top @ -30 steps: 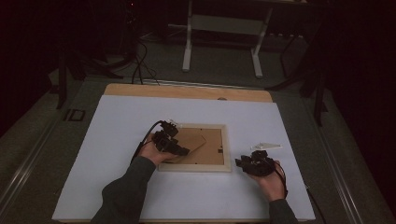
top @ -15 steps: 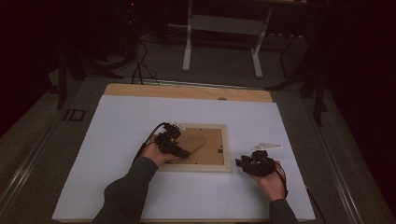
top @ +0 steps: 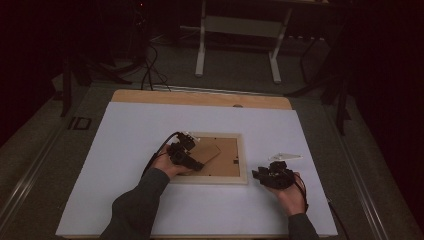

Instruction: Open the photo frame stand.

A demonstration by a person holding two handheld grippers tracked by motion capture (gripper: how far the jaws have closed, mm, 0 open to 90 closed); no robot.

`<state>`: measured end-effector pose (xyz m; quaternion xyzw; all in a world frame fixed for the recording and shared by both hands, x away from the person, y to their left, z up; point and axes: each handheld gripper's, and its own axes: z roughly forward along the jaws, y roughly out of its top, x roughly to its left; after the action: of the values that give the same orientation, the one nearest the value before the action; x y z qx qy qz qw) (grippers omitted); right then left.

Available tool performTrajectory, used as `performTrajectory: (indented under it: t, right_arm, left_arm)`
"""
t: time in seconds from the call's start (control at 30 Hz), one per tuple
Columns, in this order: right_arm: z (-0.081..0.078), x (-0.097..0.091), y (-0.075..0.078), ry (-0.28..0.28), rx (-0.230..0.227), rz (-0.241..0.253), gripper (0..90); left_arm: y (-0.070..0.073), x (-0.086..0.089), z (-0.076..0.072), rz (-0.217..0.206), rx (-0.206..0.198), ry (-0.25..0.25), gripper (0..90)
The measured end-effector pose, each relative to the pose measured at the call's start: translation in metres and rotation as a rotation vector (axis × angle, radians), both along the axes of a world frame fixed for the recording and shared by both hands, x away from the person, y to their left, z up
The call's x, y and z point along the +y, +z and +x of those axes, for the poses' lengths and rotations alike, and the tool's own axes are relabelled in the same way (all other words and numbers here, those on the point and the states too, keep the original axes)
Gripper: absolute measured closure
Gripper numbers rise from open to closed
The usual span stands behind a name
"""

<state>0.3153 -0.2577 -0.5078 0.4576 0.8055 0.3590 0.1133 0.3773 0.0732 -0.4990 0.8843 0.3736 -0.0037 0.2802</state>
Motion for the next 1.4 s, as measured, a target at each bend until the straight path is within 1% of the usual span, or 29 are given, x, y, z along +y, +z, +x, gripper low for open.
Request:
performTrajectory:
  t: [0.2,0.63,0.93,1.33,1.4]
  right_arm:
    - [0.0,-0.001,0.0,-0.003,0.001,0.002,63.8]
    - [0.001,-0.002,0.0,-0.008,-0.003,0.005,63.8]
    - [0.0,-0.003,0.001,-0.012,-0.006,0.005,63.8]
    - [0.0,-0.001,0.002,-0.015,-0.009,0.008,63.7]
    - [0.0,0.001,0.002,-0.012,-0.015,0.0,63.6]
  left_arm:
    - [0.001,-0.001,-0.002,0.009,-0.022,-0.009,37.5]
    - [0.004,-0.005,-0.008,0.047,-0.09,-0.017,37.5]
    - [0.005,-0.006,-0.01,0.05,-0.111,-0.017,37.5]
    - [0.008,-0.008,-0.017,0.065,-0.162,-0.021,37.4]
    - [0.009,-0.008,-0.017,0.07,-0.167,-0.023,37.4]
